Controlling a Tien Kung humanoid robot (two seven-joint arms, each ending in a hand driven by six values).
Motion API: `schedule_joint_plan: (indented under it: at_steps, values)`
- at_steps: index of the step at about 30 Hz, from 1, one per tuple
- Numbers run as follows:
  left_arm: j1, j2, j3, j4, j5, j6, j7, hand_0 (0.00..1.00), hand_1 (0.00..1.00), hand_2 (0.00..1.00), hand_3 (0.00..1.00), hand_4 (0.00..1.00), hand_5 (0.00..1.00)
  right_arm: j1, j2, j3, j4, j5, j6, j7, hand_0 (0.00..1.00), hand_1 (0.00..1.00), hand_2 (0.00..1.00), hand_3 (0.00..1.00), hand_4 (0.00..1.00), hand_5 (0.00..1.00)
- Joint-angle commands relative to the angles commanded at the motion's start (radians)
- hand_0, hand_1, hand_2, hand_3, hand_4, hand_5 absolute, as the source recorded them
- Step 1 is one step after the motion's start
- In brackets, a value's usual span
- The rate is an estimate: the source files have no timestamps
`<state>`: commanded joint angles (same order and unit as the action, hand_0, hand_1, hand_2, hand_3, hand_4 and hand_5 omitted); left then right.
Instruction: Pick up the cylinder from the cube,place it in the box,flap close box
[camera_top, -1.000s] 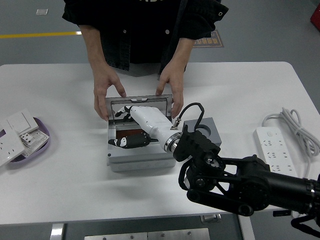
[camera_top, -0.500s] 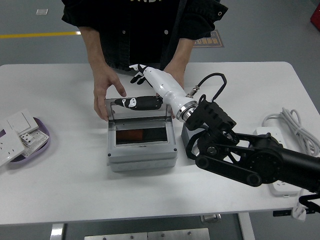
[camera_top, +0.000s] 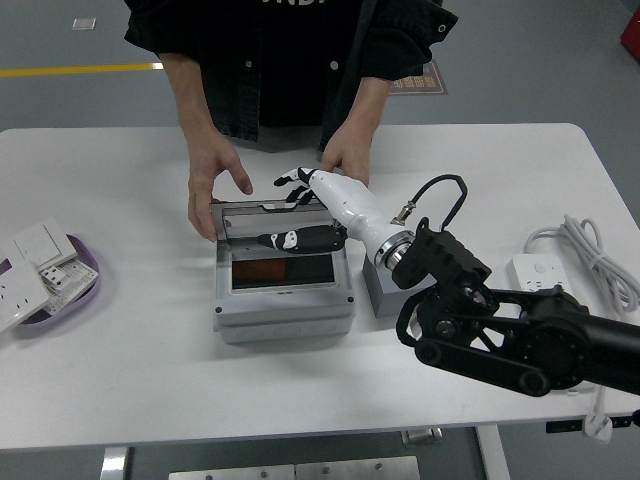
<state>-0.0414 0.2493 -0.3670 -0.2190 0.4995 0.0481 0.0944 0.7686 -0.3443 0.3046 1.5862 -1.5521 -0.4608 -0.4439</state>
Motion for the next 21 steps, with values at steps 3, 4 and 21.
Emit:
schedule_joint_plan:
  at_steps: [3, 4, 21]
  values:
    - [0.0, 0.002, -0.004, 0.001, 0.002, 0.001, 0.0, 0.594, 0.62, 0.604, 0.622, 0.67, 0.225, -0.02, -0.008, -0.012, 0.052, 0.044, -0.015, 0.015, 0.758, 0.62, 0.647, 0.764, 0.937, 0.468]
    - [0.0, 0.002, -0.005, 0.001, 0.002, 0.001, -0.001, 0.594, 0.62, 0.604, 0.622, 0.67, 0.225, -0.027, -0.007, -0.016, 0.06, 0.061, -0.021, 0.024, 0.758, 0.62, 0.647, 0.764, 0.937, 0.468]
    - [0.004, -0.002, -0.01, 0.002, 0.003, 0.002, -0.002, 0.594, 0.62, 0.604, 0.621, 0.67, 0.223, -0.178, -0.034, 0.125, 0.071, 0.19, -0.082, 0.138, 0.725, 0.616, 0.644, 0.743, 0.754, 0.408]
